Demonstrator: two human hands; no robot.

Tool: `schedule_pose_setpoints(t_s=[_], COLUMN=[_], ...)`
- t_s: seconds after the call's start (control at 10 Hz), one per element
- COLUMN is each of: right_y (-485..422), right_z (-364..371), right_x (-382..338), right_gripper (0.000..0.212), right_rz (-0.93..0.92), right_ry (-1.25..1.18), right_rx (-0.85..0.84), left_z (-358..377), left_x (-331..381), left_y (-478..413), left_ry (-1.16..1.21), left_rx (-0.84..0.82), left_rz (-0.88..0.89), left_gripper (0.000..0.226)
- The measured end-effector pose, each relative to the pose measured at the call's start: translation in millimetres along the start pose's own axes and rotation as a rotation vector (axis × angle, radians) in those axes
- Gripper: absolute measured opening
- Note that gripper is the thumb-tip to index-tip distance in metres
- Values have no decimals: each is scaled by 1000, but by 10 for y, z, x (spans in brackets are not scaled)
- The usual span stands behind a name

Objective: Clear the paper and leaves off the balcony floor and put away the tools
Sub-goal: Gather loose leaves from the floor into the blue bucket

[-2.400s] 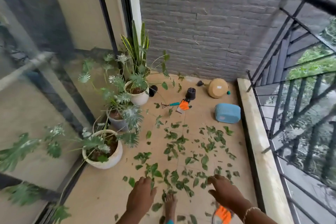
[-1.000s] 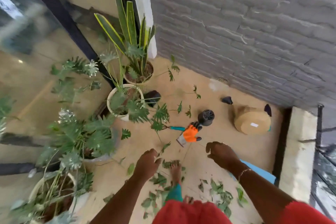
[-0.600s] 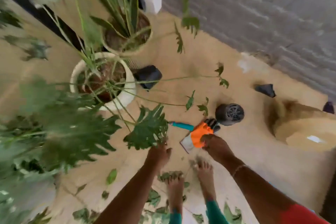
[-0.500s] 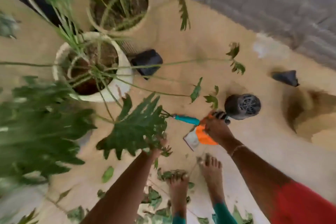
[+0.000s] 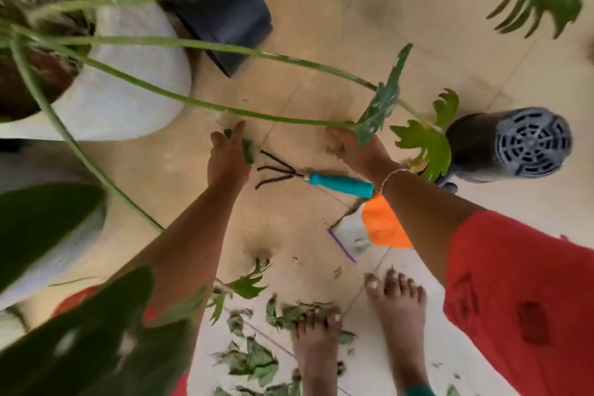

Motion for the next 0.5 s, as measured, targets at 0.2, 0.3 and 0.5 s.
schedule_pose_setpoints(t_s=[0.2, 0.3, 0.5], right_y=[-87, 28, 627], right_z=[22, -54, -191], right_x=[-68, -99, -147], right_gripper=[22, 21, 22], right_rz=[-52, -117, -208], right_ry=[83, 94, -76], right_rx=[-34, 24, 205], left_z=[-30, -39, -7], left_x=[-63, -122, -355], left_y=[-119, -96, 347], left_ry=[-50, -14, 274], left_rx=[79, 79, 219], left_rz=[0, -5, -143], left_gripper=[40, 25, 18])
Point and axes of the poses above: each hand's wrist, its own y-axis away from the middle knuckle, its own z-axis out of the palm, x = y × z, the point moved 7 cm from there along -y, towards the middle knuckle, and after that the axes turned 11 degrees about -x, right-handed, at the moved point
